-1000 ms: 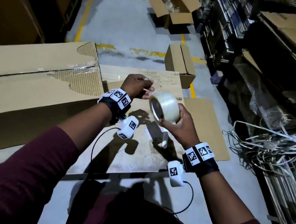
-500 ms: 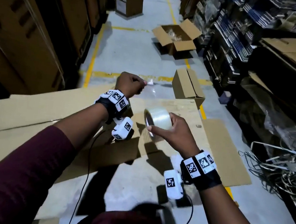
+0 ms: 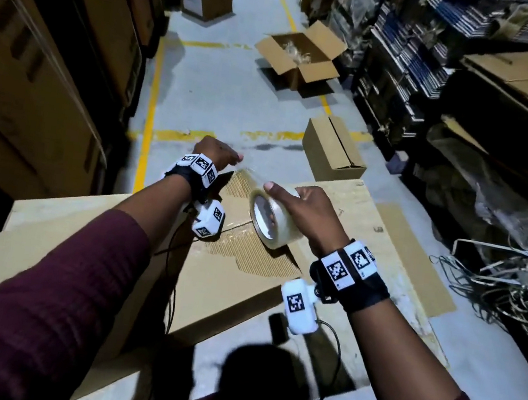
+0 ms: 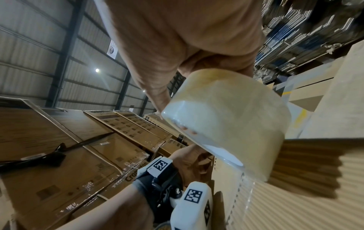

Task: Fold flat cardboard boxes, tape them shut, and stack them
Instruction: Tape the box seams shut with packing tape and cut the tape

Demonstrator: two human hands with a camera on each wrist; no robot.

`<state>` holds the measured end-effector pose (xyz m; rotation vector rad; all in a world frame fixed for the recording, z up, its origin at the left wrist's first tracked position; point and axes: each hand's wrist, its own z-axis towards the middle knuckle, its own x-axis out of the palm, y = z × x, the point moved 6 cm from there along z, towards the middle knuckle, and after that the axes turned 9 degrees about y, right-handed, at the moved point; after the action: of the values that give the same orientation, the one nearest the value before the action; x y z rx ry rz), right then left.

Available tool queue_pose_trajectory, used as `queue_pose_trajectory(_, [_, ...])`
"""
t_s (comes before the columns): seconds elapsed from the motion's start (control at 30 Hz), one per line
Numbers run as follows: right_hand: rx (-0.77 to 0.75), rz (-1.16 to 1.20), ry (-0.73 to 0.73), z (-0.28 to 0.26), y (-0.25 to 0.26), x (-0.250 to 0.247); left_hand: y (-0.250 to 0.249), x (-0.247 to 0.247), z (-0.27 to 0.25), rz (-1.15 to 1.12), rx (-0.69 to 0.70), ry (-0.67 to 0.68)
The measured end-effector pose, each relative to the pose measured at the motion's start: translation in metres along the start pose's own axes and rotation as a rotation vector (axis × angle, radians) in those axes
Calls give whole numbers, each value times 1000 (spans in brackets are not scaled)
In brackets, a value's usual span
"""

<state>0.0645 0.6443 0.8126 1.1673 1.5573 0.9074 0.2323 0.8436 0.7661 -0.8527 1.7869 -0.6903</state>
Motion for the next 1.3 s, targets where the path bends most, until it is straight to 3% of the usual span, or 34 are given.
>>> queue_pose_trajectory(0.2, [24, -64, -16, 23, 4, -6, 9, 15, 14, 93, -128, 142])
queue_pose_trajectory(0.33, [52, -62, -5, 32, -1, -9, 9, 15, 17, 188, -53, 206])
queue_pose_trajectory(0.43, [65, -17, 18, 35, -4, -11, 17, 26, 28, 348, -107, 323])
queue_pose_trajectory(0.5, [70, 7, 34, 35, -5, -12, 17, 25, 27, 393, -141, 333])
queue_pose_trajectory(0.6, [71, 35, 59, 36, -9, -13, 24, 23, 19, 372, -228, 339])
queue_pose_trajectory(0.63, [72, 39, 60, 36, -11, -13, 26, 20, 22, 391, -205, 304])
queue_pose_trajectory(0.73, [81, 60, 56, 36, -14, -17, 23, 22, 17, 255, -122, 379])
queue_pose_trajectory(0.87, [102, 52, 12, 38, -18, -19, 15, 17, 16, 45, -157, 305])
queue_pose_trajectory(0.93, [104, 42, -3, 37, -18, -19, 12, 22, 9, 57, -125, 350])
queue_pose_trajectory(1.03, [102, 49, 5, 32, -15, -17, 15, 24, 4, 46, -103, 275])
queue_pose_trajectory(1.17, [93, 38, 60, 15, -14, -20, 12, 33, -1, 44, -75, 283])
queue_pose_trajectory(1.3, [107, -54, 83, -21, -17, -37, 8, 31, -1, 128, -61, 165])
